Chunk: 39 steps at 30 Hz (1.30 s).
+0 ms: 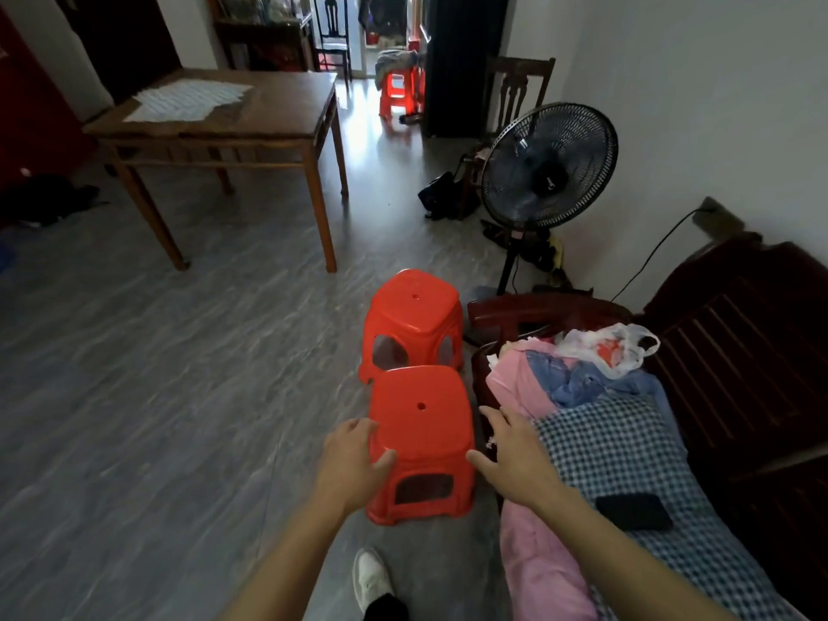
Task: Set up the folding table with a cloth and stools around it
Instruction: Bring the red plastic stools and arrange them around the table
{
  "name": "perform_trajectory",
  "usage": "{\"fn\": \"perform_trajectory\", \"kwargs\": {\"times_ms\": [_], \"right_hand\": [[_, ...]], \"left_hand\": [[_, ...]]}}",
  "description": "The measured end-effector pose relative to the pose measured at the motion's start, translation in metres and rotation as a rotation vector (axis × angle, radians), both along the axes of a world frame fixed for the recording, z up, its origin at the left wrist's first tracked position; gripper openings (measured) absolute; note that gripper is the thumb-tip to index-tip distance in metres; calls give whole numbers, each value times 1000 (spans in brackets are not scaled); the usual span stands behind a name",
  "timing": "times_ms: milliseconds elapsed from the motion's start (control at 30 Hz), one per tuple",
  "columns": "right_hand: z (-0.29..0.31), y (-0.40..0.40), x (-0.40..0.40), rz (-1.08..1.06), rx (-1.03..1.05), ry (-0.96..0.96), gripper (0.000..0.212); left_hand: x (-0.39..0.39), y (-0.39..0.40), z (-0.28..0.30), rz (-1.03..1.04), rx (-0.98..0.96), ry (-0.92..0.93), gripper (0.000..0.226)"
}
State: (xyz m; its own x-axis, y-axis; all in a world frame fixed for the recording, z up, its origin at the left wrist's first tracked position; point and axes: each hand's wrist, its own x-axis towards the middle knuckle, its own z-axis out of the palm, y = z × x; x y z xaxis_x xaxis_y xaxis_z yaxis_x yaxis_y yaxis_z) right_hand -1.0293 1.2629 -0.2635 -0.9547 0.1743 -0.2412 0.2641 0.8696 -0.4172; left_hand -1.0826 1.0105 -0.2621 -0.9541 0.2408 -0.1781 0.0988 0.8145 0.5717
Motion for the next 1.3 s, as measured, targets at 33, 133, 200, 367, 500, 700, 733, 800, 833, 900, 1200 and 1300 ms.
{"fn": "perform_trajectory", "kwargs": {"times_ms": [33, 133, 200, 367, 500, 700, 733, 800, 833, 900, 1200, 1300], "right_hand": [[-2, 0, -13, -8, -1, -12, 80], [-5, 2, -52, -35, 4, -53, 83], [-6, 2, -78, -51, 3, -74, 82], [-11, 2, -136, -51, 20, -79, 79], [-27, 7, -168, -69, -35, -135, 80], [-81, 33, -217, -43, -17, -238, 76], [-92, 38, -225, -40, -22, -248, 76], [-120, 47, -242, -28, -34, -277, 77], [-135, 51, -251, -22, -40, -289, 77], [-171, 57, -267, -2, -50, -319, 79], [-339, 78, -302, 11, -39, -472, 114], [-373, 81, -300, -8, -43, -485, 125]], "left_hand": [[-18, 2, -6, 10, 22, -9, 83], [-67, 7, -22, 0, 70, -60, 80], [-95, 9, -31, -16, 82, -85, 78], [-155, 13, -45, -8, 93, -123, 70], [-183, 12, -53, 28, 93, -145, 72], [-208, 21, -96, 77, 57, -221, 79], [-213, 25, -106, 90, 54, -245, 76], [-218, 35, -133, 122, 46, -280, 69], [-222, 41, -148, 135, 38, -283, 67], [-227, 51, -183, 156, 15, -310, 67], [-243, 91, -340, 189, -187, -395, 95], [-244, 98, -375, 216, -182, -422, 104]]}}
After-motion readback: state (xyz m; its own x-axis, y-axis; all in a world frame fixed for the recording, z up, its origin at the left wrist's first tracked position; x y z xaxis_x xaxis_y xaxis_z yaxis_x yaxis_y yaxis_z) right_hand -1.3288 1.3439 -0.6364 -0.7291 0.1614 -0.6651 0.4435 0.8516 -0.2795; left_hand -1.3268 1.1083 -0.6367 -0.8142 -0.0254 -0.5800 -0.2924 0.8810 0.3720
